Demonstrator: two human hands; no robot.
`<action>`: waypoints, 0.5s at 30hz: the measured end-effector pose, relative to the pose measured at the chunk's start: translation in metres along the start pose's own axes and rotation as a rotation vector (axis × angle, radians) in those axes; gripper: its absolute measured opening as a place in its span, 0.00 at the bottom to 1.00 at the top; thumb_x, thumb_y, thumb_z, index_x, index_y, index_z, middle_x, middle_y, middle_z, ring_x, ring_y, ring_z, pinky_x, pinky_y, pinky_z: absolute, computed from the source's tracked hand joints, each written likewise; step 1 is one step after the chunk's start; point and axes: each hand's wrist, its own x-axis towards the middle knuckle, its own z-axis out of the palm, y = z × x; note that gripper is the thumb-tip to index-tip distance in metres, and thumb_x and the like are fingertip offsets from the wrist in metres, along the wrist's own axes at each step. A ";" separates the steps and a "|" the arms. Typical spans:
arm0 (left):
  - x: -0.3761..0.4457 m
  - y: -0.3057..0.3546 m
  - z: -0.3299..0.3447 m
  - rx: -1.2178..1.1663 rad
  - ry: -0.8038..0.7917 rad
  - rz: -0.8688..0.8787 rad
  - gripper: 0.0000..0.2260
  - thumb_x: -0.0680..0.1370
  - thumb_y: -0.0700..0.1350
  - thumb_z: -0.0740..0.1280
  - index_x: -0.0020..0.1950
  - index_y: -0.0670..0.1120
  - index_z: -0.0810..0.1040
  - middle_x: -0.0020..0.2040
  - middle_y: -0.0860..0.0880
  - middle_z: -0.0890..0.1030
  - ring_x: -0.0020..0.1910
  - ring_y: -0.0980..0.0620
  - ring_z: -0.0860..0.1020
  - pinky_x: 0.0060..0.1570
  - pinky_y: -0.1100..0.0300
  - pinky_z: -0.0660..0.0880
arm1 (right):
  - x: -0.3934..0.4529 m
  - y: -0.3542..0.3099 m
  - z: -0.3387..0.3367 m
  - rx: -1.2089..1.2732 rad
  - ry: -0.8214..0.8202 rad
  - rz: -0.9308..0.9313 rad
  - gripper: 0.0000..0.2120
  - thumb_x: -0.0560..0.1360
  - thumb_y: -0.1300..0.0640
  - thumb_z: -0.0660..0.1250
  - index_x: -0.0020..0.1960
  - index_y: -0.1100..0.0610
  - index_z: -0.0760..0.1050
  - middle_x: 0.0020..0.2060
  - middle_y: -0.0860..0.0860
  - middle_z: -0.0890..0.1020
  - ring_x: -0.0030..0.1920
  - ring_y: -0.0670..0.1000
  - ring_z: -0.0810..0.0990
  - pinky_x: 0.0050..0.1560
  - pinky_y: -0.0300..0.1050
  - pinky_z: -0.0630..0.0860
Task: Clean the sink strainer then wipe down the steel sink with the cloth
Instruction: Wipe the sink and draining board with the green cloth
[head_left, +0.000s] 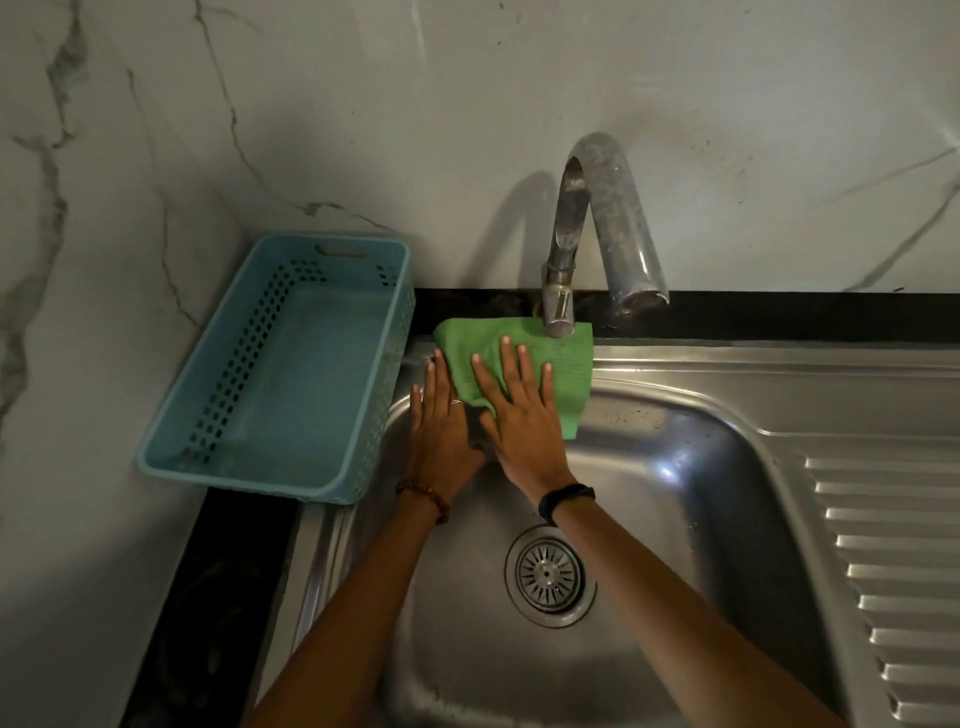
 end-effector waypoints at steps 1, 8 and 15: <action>0.000 0.000 0.000 0.007 0.004 -0.003 0.45 0.68 0.44 0.68 0.75 0.43 0.41 0.77 0.40 0.40 0.70 0.51 0.31 0.69 0.55 0.30 | 0.002 0.004 0.000 -0.035 -0.013 -0.031 0.30 0.79 0.53 0.54 0.74 0.45 0.41 0.74 0.52 0.40 0.75 0.56 0.37 0.73 0.55 0.33; 0.001 0.002 -0.006 0.026 -0.037 -0.038 0.48 0.64 0.40 0.68 0.75 0.41 0.39 0.77 0.41 0.39 0.76 0.46 0.38 0.69 0.54 0.32 | -0.019 0.054 -0.023 -0.212 -0.016 -0.040 0.31 0.77 0.51 0.58 0.75 0.46 0.48 0.76 0.51 0.50 0.75 0.53 0.46 0.74 0.56 0.43; 0.001 0.000 -0.010 0.008 -0.072 -0.026 0.50 0.67 0.41 0.70 0.74 0.44 0.34 0.76 0.43 0.36 0.75 0.47 0.35 0.68 0.54 0.33 | -0.071 0.119 -0.066 -0.185 0.021 0.343 0.26 0.80 0.54 0.53 0.75 0.47 0.46 0.77 0.54 0.49 0.77 0.56 0.49 0.76 0.58 0.46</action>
